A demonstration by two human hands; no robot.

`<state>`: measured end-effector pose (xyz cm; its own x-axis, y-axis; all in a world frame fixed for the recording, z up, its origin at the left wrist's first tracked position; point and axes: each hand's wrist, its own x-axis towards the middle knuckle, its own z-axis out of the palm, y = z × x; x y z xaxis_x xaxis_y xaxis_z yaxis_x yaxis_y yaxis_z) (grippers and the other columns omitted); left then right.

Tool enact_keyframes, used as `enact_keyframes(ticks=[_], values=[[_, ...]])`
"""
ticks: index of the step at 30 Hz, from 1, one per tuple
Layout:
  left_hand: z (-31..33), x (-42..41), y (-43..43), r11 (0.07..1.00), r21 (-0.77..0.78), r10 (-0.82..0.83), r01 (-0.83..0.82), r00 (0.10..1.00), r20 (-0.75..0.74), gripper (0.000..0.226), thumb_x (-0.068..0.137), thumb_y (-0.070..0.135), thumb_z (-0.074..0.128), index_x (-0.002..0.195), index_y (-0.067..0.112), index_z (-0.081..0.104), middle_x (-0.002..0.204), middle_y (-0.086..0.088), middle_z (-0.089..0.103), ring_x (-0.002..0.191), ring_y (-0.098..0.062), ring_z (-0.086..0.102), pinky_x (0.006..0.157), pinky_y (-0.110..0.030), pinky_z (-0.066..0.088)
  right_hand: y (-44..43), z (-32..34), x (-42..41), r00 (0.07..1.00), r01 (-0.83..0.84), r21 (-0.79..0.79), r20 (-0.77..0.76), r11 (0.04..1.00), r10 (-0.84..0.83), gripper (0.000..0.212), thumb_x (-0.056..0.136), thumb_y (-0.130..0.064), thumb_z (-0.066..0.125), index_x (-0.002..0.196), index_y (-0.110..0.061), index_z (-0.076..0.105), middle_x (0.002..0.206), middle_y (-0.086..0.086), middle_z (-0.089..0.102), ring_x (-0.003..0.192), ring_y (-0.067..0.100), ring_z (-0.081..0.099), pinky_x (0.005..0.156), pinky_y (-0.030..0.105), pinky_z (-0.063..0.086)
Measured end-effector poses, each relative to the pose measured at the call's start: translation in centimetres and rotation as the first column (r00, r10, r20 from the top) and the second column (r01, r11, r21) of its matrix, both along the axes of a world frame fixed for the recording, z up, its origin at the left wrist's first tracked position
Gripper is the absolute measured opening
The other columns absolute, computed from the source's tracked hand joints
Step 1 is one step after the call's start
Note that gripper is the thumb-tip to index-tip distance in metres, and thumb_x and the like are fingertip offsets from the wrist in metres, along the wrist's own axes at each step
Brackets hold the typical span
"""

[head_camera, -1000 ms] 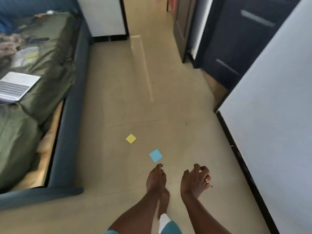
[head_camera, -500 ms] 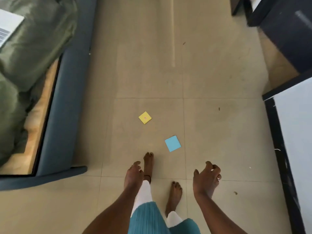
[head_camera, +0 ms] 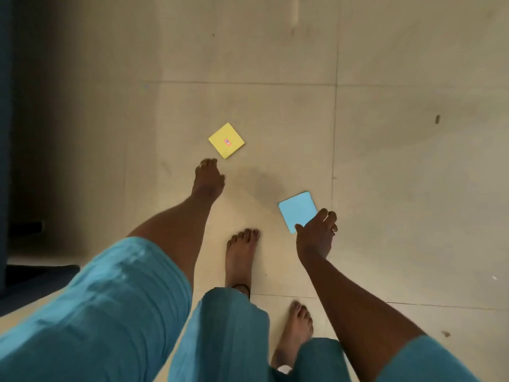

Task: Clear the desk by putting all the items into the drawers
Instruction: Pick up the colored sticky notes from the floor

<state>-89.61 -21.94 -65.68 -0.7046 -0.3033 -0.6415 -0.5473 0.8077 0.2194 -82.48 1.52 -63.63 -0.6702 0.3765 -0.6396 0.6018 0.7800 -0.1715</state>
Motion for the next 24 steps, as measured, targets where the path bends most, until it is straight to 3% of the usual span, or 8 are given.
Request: enact_keyframes(ticks=[3, 9, 13, 17, 20, 22, 24], values=[[-4.2, -3.7, -0.5, 0.999, -0.016, 0.030, -0.031, 0.999, -0.040, 0.067, 0.094, 0.021, 0.055, 0.146, -0.004, 0.022, 0.153, -0.021, 0.022, 0.143, -0.033, 0.021, 0.116, -0.034, 0.016, -0.2, -4.6, -0.9, 1.000, 0.010, 0.058, 0.028, 0.998, -0.012, 0.065, 0.080, -0.026, 0.072, 0.126, 0.002, 0.036, 0.136, 0.014, 0.034, 0.125, 0.036, 0.040, 0.096, 0.041, 0.044], [-8.1, -8.0, -1.6, 0.993, -0.098, 0.046, -0.058, 0.992, -0.120, 0.077, 0.085, 0.027, 0.067, 0.145, 0.002, 0.025, 0.153, -0.012, 0.021, 0.140, -0.033, 0.022, 0.112, -0.038, 0.028, -0.6, -9.2, -1.5, 0.997, -0.074, 0.213, 0.040, 0.974, 0.067, 0.083, 0.072, -0.033, 0.077, 0.135, -0.001, 0.033, 0.136, 0.016, 0.037, 0.131, 0.033, 0.033, 0.104, 0.044, 0.033], [-8.8, -8.8, -1.4, 0.982, -0.166, 0.072, -0.085, 0.994, -0.081, 0.072, 0.081, 0.029, 0.071, 0.138, 0.006, 0.033, 0.143, -0.019, 0.030, 0.132, -0.033, 0.033, 0.107, -0.037, 0.028, -0.5, -9.3, -1.9, 0.999, -0.007, 0.138, 0.052, 0.990, -0.001, 0.076, 0.075, -0.025, 0.076, 0.133, -0.002, 0.033, 0.131, 0.017, 0.039, 0.125, 0.035, 0.036, 0.103, 0.043, 0.032], [-8.5, -9.1, -1.2, 0.960, -0.126, 0.244, -0.248, 0.969, -0.047, 0.074, 0.078, 0.025, 0.076, 0.136, 0.009, 0.032, 0.139, -0.018, 0.037, 0.133, -0.032, 0.032, 0.106, -0.038, 0.029, 0.2, -9.1, -2.7, 0.995, 0.062, 0.064, 0.080, 0.996, -0.067, 0.075, 0.068, -0.023, 0.082, 0.126, -0.004, 0.038, 0.127, 0.016, 0.040, 0.118, 0.034, 0.042, 0.097, 0.044, 0.042], [-7.4, -9.6, -1.1, 0.945, -0.164, 0.286, -0.284, 0.958, -0.012, 0.074, 0.078, 0.033, 0.074, 0.135, 0.007, 0.034, 0.138, -0.018, 0.039, 0.135, -0.031, 0.029, 0.106, -0.036, 0.028, 0.9, -9.1, -3.3, 0.992, 0.106, 0.046, 0.068, 0.993, -0.109, 0.074, 0.065, -0.021, 0.084, 0.122, -0.004, 0.040, 0.127, 0.015, 0.037, 0.118, 0.035, 0.041, 0.093, 0.046, 0.042], [-6.1, -11.1, -1.0, 0.940, -0.141, 0.303, -0.312, 0.950, -0.081, 0.072, 0.080, 0.033, 0.072, 0.134, 0.005, 0.036, 0.139, -0.021, 0.036, 0.134, -0.032, 0.028, 0.105, -0.035, 0.030, 1.2, -9.0, -3.3, 0.990, 0.119, 0.033, 0.072, 0.992, -0.121, 0.069, 0.070, -0.019, 0.081, 0.122, -0.004, 0.039, 0.128, 0.015, 0.040, 0.118, 0.035, 0.043, 0.094, 0.046, 0.040], [-8.2, -8.4, -0.3, 0.925, -0.126, 0.355, -0.358, 0.934, -0.047, 0.068, 0.085, 0.034, 0.066, 0.137, 0.005, 0.032, 0.142, -0.022, 0.034, 0.134, -0.033, 0.029, 0.106, -0.034, 0.029, 1.6, -8.8, -3.2, 0.988, 0.124, 0.008, 0.088, 0.992, -0.124, 0.056, 0.079, -0.014, 0.072, 0.121, -0.005, 0.036, 0.124, 0.014, 0.049, 0.116, 0.035, 0.048, 0.094, 0.045, 0.038]])
